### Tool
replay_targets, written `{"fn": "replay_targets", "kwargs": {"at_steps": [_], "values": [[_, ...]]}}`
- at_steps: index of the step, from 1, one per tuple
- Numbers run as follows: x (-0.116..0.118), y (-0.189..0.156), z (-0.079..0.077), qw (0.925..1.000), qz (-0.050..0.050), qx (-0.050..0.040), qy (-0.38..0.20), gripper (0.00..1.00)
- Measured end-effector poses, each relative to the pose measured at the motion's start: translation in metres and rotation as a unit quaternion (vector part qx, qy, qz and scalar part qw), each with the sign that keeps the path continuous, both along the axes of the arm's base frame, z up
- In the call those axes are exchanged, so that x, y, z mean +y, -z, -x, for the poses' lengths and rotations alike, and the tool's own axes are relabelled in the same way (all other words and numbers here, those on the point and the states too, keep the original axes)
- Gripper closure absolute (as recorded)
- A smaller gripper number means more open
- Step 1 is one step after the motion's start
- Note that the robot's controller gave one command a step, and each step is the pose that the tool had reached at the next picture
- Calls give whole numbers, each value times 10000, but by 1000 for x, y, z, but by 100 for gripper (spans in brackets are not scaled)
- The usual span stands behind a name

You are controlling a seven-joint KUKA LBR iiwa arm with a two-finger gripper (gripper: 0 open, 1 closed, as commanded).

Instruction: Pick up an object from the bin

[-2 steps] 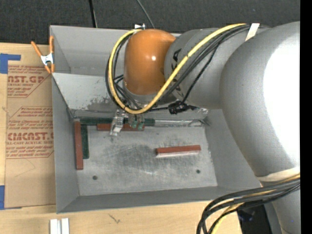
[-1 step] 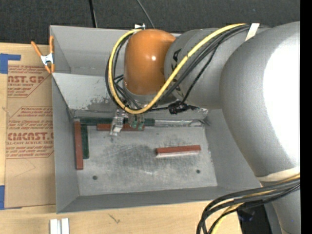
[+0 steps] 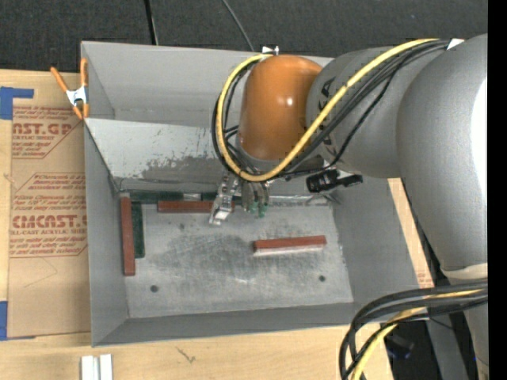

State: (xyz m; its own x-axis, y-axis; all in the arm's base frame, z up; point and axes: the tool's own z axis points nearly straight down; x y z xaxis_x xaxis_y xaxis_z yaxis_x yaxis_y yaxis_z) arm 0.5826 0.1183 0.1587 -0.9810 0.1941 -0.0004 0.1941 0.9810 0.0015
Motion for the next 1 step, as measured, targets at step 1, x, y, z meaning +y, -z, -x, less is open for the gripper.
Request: {"fn": "replay_targets", "kwargs": {"at_steps": [1], "values": [[-25,-8,15,9974,12,0,-714,100]]}}
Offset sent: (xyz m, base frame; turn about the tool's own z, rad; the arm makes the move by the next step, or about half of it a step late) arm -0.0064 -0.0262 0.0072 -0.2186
